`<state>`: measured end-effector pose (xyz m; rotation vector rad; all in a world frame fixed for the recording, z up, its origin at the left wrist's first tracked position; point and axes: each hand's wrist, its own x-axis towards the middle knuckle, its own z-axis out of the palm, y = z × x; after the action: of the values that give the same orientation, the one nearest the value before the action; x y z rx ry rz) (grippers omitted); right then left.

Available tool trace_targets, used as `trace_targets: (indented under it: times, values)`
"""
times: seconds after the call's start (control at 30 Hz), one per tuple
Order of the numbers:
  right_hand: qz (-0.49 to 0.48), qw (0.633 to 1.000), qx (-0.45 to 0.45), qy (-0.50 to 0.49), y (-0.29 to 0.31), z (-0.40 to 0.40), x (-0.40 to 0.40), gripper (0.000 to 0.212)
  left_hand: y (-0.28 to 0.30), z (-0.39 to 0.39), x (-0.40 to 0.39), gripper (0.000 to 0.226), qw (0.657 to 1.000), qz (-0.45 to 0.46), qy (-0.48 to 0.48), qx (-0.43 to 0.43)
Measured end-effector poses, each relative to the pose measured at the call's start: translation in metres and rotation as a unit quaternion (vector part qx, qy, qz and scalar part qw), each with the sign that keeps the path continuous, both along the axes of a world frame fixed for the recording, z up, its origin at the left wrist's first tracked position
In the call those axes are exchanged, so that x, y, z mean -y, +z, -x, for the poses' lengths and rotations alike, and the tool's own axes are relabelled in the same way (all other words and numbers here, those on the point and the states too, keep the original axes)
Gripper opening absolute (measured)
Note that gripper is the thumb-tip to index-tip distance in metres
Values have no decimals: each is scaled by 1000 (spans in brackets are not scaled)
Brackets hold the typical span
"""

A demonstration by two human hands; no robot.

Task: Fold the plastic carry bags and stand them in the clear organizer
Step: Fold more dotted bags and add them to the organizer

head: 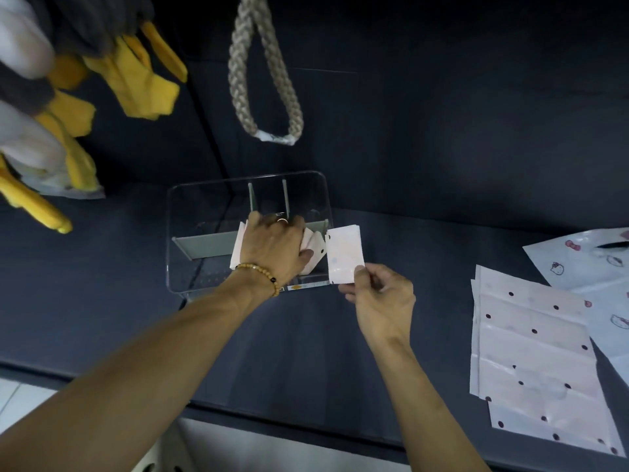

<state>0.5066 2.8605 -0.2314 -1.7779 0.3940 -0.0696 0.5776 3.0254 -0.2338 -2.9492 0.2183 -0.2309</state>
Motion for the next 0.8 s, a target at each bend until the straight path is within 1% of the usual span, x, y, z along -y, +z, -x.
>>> trace_targets:
  times: [0.1,0.13,0.2,0.27,0.33,0.43,0.47,0.53,0.6,0.67,0.73,0.8]
  values:
    - [12,1000,2,-3,3,-13,-8,27,-1,-1,-3,29,999,33,22,-13]
    - [39,999,7,-4,4,-18,-12,25,-1,-1,-5,27,998,49,32,-18]
    - [151,988,24,-4,7,-28,-19,16,0,1,-7,27,996,75,49,-28]
    - [271,962,35,7,8,-32,-26,11,1,2,-8,28,995,83,53,-27]
    - [322,945,37,44,6,-31,-31,10,3,2,-6,28,995,85,51,-18]
    - [322,939,27,118,0,-24,-36,10,7,-2,0,38,996,65,50,-37]
    - [323,937,31,128,-2,-22,-36,10,8,-4,4,39,996,54,46,-46]
    - [320,940,65,94,-2,-20,-35,9,10,-7,11,32,997,50,36,-54]
    - [322,940,108,45,-1,-21,-33,9,12,-9,14,27,994,83,47,-59]
    - [342,930,133,35,1,-25,-31,11,13,-9,11,29,986,134,79,-59]
    - [366,918,137,70,1,-30,-31,10,12,-8,4,30,977,178,107,-52]
    - [389,904,100,145,-2,-34,-33,13,11,-5,-4,28,968,209,128,-56]
